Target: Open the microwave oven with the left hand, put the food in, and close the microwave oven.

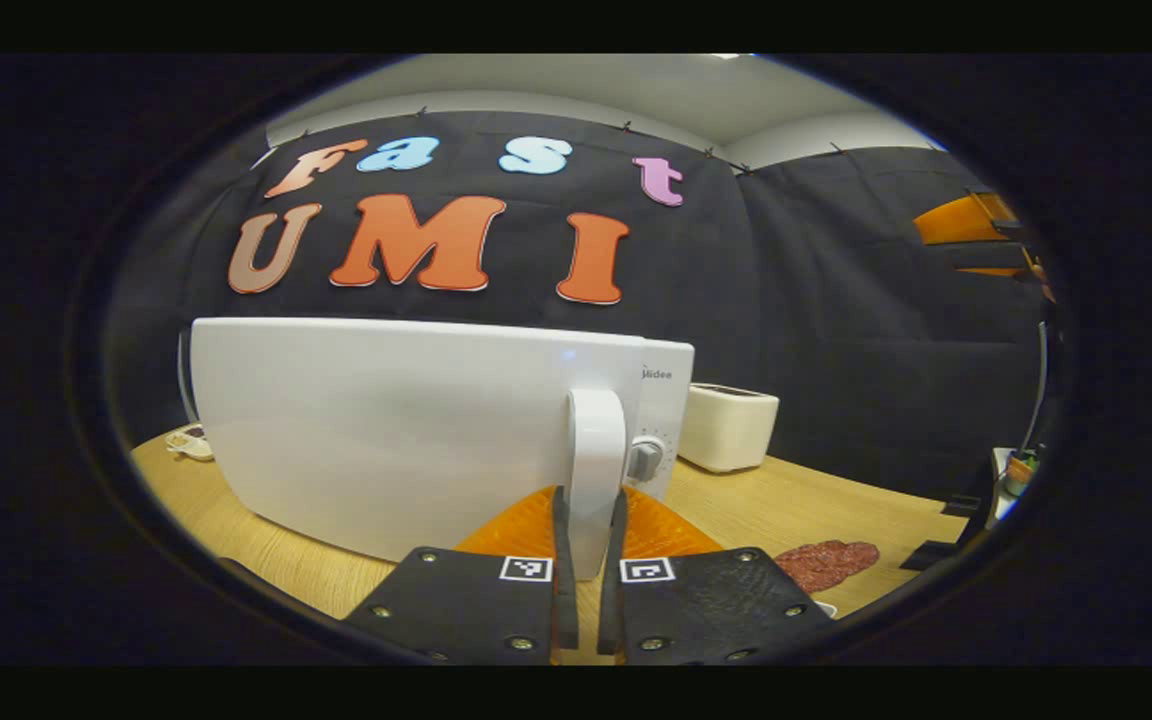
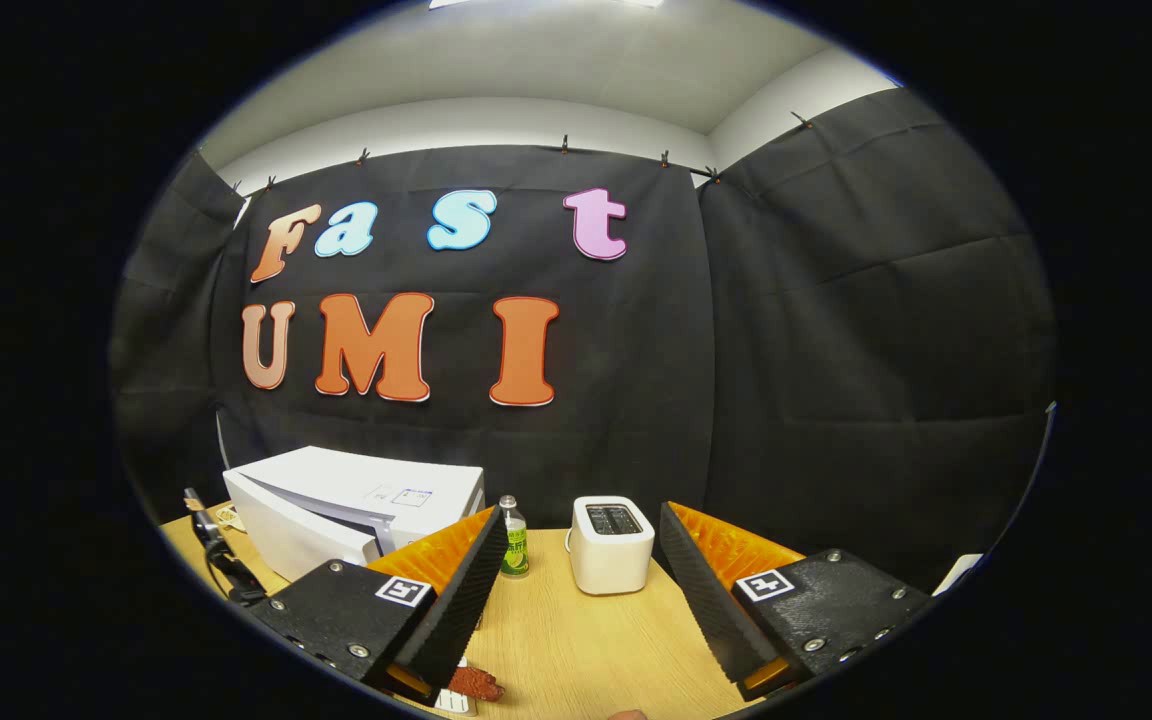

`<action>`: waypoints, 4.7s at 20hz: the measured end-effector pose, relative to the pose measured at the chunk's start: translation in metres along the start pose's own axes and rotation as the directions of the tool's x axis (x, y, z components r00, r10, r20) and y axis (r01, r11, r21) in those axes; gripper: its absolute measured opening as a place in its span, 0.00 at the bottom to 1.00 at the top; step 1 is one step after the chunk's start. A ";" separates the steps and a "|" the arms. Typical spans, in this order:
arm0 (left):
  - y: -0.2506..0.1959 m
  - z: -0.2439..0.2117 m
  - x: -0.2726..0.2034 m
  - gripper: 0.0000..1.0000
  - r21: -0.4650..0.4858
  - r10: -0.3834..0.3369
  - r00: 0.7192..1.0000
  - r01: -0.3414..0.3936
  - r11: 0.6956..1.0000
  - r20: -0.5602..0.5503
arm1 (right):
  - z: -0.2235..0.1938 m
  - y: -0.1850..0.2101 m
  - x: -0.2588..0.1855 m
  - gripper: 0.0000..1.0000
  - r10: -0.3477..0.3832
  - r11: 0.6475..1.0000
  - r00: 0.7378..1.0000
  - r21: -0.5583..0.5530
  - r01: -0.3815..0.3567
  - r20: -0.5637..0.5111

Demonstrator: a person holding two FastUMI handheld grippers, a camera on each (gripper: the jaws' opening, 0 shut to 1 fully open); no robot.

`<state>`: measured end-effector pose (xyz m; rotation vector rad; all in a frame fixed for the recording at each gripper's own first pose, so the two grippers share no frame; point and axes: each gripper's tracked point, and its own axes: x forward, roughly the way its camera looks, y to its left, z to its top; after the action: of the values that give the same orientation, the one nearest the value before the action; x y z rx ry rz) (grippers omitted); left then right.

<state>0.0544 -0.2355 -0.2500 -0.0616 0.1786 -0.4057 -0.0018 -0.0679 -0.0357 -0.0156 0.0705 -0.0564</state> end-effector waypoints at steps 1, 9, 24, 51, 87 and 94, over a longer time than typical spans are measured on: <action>0.001 0.000 -0.012 0.09 0.007 -0.014 1.000 0.014 1.000 -0.007 | -0.002 0.003 0.001 0.95 0.004 1.000 1.000 0.000 -0.004 -0.003; 0.020 0.000 -0.108 0.09 0.017 -0.101 0.993 0.102 0.995 -0.060 | -0.007 0.037 0.001 0.95 0.057 0.998 0.998 -0.004 -0.057 -0.016; 0.134 0.003 -0.273 0.16 0.055 0.212 0.973 -0.208 0.977 -0.089 | -0.023 0.108 -0.019 0.95 0.186 0.982 0.982 0.018 -0.186 -0.035; 0.297 0.020 -0.380 0.88 -0.022 0.565 0.825 -0.565 0.825 -0.013 | -0.203 0.084 -0.028 0.95 0.097 0.906 0.972 0.424 0.003 -0.212; 0.325 0.013 -0.349 0.88 -0.039 0.568 0.823 -0.569 0.822 -0.031 | -0.123 0.143 -0.005 0.06 0.191 0.720 0.981 0.685 -0.110 -0.043; 0.332 0.013 -0.335 0.88 -0.033 0.547 0.837 -0.548 0.836 -0.036 | -0.096 0.217 0.016 0.06 0.291 0.670 0.957 0.712 -0.212 0.012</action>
<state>-0.1178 0.2026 -0.2147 -0.0437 0.2203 0.1751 0.0192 0.1469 -0.1365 0.7843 0.1517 0.2017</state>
